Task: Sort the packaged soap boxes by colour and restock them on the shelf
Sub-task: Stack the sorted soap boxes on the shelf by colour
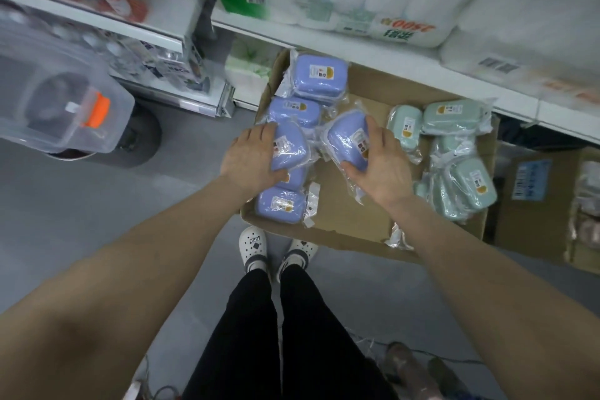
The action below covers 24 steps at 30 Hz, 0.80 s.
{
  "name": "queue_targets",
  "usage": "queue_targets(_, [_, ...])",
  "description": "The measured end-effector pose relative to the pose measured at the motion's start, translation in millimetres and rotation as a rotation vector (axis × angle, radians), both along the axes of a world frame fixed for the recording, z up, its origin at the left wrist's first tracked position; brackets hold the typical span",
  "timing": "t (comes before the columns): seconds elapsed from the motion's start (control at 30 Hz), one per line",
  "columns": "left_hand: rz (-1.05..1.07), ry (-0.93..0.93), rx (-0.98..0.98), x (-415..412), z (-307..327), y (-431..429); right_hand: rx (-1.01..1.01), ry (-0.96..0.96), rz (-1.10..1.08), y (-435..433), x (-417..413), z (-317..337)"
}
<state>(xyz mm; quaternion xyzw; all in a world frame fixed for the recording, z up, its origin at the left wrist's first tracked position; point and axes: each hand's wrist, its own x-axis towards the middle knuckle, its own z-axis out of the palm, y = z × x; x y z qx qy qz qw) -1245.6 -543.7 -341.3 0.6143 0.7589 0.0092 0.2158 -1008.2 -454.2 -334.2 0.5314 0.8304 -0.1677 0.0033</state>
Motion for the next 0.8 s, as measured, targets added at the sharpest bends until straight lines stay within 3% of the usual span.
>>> queue_targets(0.8, [0.04, 0.315, 0.699, -76, 313, 88, 0.636, 0.236, 0.279, 117, -42, 313])
